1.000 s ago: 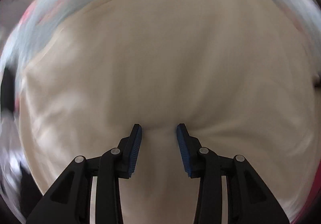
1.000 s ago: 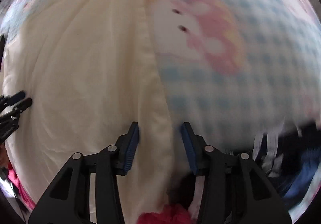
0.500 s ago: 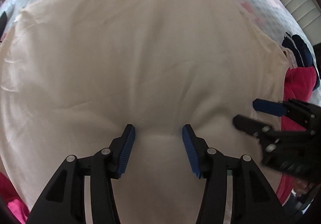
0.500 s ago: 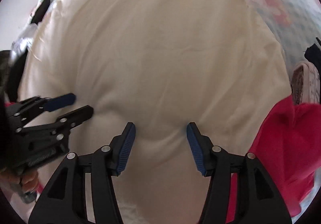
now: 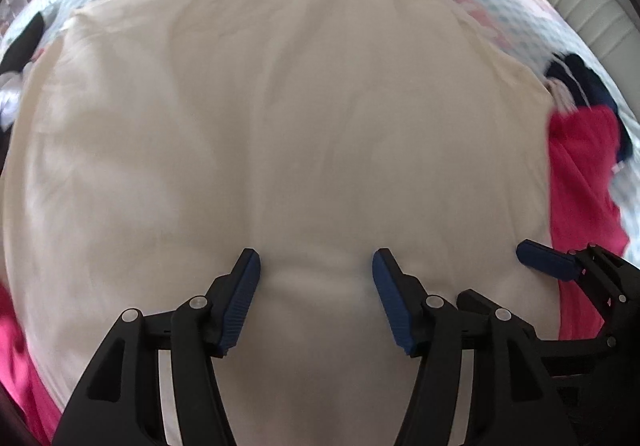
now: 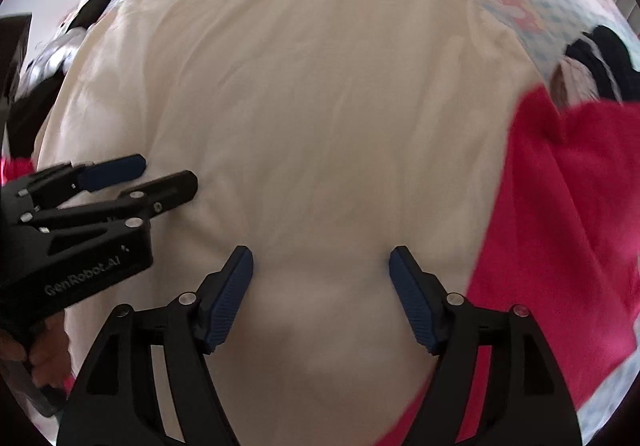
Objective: Fold clothes
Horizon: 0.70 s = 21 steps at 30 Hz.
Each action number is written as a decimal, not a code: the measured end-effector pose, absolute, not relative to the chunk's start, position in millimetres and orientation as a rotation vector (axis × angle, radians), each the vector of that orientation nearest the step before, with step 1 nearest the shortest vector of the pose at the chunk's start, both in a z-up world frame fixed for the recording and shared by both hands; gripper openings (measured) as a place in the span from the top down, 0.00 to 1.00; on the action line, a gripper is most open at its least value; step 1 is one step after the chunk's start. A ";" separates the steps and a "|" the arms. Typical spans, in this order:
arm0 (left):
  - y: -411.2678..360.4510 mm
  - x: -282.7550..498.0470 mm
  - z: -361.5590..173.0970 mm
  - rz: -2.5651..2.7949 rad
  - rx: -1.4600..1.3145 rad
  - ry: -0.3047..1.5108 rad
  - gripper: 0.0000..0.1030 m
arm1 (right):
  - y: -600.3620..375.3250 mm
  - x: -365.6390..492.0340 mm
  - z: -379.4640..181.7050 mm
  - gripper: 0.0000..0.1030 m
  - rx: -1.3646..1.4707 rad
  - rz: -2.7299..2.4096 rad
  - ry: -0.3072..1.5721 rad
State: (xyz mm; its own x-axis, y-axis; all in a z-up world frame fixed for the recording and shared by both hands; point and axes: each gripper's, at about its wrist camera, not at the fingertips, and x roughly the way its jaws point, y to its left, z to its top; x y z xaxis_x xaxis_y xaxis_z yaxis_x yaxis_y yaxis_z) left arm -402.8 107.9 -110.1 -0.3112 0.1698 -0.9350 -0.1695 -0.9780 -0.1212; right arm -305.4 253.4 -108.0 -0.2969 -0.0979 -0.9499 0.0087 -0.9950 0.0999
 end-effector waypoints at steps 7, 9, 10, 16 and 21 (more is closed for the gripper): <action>89.8 -272.3 -106.6 2.453 -1.736 -0.077 0.38 | 247.2 -209.8 -101.2 0.23 1.783 -2.494 -0.002; 92.0 -236.5 -105.6 2.487 -1.715 -0.003 0.37 | 243.5 -179.7 -99.5 0.19 1.775 -2.500 0.053; 90.0 -220.0 -106.3 2.499 -1.703 -0.013 0.37 | 239.9 -169.6 -100.0 0.19 1.757 -2.515 0.098; 67.2 -154.5 -104.0 2.576 -1.571 -0.134 0.37 | 250.9 -113.3 -103.1 0.16 1.676 -2.580 -0.046; 52.4 -117.2 -105.2 2.577 -1.490 -0.287 0.37 | 266.2 -75.3 -98.9 0.14 1.608 -2.612 -0.169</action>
